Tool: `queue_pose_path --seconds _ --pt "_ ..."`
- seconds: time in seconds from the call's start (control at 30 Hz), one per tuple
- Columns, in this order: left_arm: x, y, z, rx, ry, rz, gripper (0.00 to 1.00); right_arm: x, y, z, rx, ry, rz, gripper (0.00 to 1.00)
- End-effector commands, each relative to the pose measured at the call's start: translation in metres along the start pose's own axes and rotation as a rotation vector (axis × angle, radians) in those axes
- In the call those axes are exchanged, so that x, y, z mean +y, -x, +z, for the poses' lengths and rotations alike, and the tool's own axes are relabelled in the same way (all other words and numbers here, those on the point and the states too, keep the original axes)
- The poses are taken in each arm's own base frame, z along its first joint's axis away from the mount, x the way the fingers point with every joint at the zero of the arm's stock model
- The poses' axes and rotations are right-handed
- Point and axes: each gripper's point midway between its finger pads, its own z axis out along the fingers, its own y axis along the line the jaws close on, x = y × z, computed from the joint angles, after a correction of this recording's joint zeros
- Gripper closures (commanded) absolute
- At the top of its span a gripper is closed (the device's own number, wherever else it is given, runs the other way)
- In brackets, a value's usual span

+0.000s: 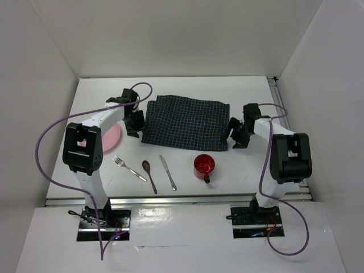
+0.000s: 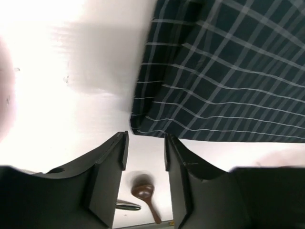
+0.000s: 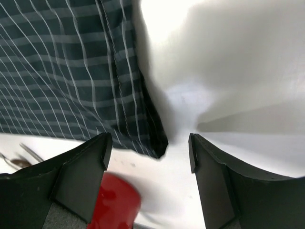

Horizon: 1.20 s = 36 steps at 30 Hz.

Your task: Set the dinner table for one person

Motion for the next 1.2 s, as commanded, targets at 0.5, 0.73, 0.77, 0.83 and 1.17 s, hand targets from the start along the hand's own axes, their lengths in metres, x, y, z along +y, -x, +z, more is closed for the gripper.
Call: queue_pose_path --seconds 0.5,0.73,0.77,0.83,1.17 --pt "-0.003 0.001 0.017 -0.020 -0.236 -0.204 0.38 0.019 -0.038 -0.012 0.032 0.239 0.157 0.14" --pt "-0.023 0.008 0.020 0.019 -0.331 -0.211 0.93 0.017 -0.033 0.014 0.034 0.247 0.255 0.45" --pt "-0.026 0.010 0.017 0.018 -0.349 -0.206 1.00 0.021 -0.026 0.016 0.025 0.255 0.261 0.51" --pt "-0.031 0.014 0.012 0.016 -0.363 -0.202 1.00 0.024 -0.018 0.016 0.016 0.261 0.256 0.72" --pt "-0.070 0.100 -0.115 -0.218 -0.548 -0.138 1.00 0.088 0.107 -0.051 -0.233 0.287 0.135 1.00"
